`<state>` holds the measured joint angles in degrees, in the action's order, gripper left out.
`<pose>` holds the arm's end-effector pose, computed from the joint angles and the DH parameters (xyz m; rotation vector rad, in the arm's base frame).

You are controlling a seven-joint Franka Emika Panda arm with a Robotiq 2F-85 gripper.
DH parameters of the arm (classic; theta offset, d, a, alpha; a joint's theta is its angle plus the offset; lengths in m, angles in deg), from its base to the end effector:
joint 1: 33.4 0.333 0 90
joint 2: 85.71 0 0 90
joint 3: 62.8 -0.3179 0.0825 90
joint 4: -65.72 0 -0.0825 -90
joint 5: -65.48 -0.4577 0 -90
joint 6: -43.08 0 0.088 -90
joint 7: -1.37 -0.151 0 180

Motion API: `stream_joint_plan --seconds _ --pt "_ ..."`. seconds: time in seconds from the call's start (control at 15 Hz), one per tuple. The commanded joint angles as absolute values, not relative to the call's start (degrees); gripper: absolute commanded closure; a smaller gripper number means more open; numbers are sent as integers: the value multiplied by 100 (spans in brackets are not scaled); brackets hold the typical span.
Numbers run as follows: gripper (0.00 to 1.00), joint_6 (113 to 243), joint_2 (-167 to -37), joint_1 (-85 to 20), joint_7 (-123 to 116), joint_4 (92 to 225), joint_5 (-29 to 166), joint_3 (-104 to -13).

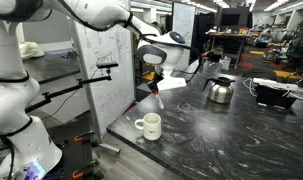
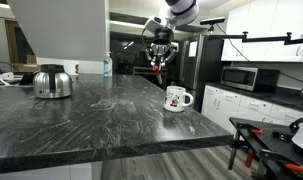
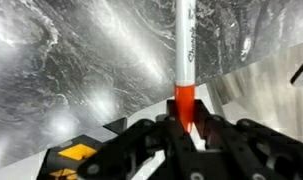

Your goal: Put the marker into the mug.

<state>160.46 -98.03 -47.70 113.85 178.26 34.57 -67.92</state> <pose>0.6458 -0.0560 0.2833 -1.9977 -1.8934 -0.5007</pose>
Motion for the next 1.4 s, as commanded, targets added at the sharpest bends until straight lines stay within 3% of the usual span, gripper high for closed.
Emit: stream_joint_plan --seconds 0.0,0.73,1.33 --pt "94 15908 -9718 -4631 11470 17954 3379 -6495" --pt "94 16987 -8830 -4336 10828 19484 3538 -6169" --pt "94 17377 -8651 -4238 10677 19801 3386 -5979"
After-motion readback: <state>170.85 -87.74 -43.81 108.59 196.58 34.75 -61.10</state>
